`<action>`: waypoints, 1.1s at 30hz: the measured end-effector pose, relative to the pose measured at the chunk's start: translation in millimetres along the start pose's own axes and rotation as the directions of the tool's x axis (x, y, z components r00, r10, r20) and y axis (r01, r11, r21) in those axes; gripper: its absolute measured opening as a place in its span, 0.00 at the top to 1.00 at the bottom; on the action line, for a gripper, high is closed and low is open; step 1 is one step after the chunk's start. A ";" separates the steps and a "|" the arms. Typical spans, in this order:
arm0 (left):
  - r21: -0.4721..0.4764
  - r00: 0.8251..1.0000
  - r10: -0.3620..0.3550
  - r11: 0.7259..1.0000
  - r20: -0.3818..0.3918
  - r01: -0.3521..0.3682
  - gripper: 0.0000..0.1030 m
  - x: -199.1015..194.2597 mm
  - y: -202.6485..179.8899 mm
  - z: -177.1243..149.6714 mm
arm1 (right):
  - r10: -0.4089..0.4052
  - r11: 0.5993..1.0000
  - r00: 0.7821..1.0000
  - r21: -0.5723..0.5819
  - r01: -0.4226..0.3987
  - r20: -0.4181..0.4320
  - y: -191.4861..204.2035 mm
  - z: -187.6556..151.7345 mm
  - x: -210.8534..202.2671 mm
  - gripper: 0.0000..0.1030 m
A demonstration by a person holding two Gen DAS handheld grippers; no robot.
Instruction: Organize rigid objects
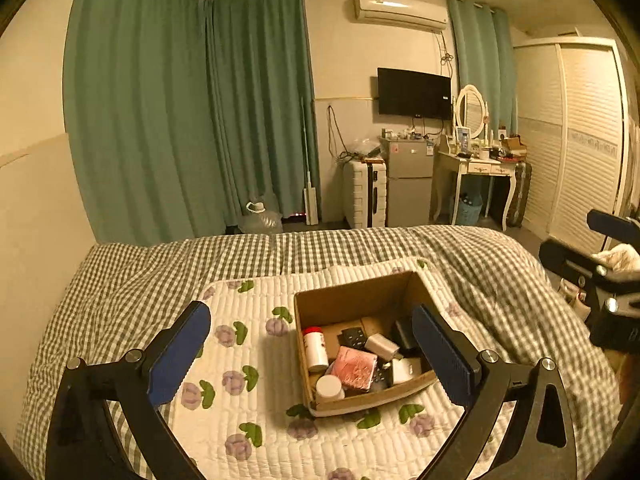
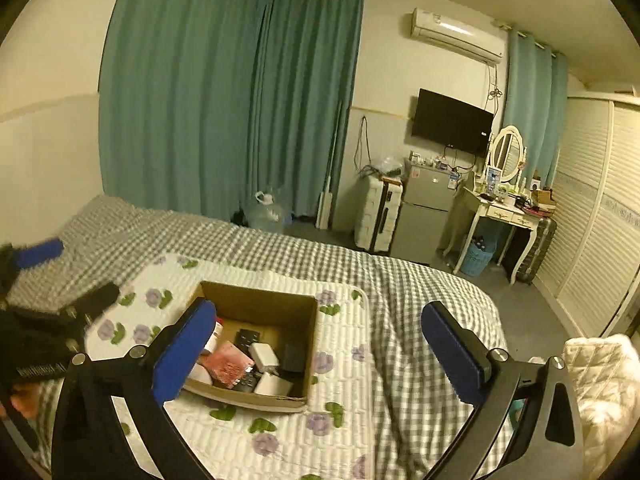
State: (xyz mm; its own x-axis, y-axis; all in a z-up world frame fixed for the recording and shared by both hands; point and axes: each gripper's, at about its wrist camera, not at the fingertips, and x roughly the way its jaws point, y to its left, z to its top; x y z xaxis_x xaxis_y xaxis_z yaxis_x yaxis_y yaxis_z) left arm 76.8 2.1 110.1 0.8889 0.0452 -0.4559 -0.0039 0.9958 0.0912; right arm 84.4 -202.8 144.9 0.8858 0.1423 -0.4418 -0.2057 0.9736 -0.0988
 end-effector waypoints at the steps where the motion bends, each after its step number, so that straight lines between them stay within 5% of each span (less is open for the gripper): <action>1: 0.004 1.000 0.007 1.000 0.002 -0.007 0.00 2.2 0.3 -5.9 | 0.005 1.000 1.000 0.008 -0.005 0.004 1.2 -3.2 0.8 0.00; 7: -0.029 1.000 0.020 0.999 -0.015 -0.021 0.00 23.7 7.6 -44.0 | 0.008 1.000 0.998 0.023 -0.010 0.061 11.5 -45.7 13.3 0.00; 16: -0.093 0.996 0.069 0.994 0.064 -0.062 0.00 31.9 17.5 -80.6 | 0.004 1.000 1.000 0.028 -0.004 -0.027 17.2 -106.5 59.4 0.00; 33: -0.071 0.999 0.034 0.997 0.004 -0.033 0.00 38.5 6.9 -92.3 | 0.019 0.998 0.998 0.057 -0.016 -0.056 17.6 -113.1 70.9 0.00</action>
State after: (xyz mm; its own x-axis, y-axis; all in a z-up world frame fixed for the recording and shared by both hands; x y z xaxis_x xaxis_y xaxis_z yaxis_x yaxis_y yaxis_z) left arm 68.7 18.0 11.4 0.8902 0.0785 -0.4488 -0.0658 0.9969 0.0437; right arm 96.5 -195.8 11.0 0.8569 0.1508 -0.4929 -0.1956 0.9798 -0.0404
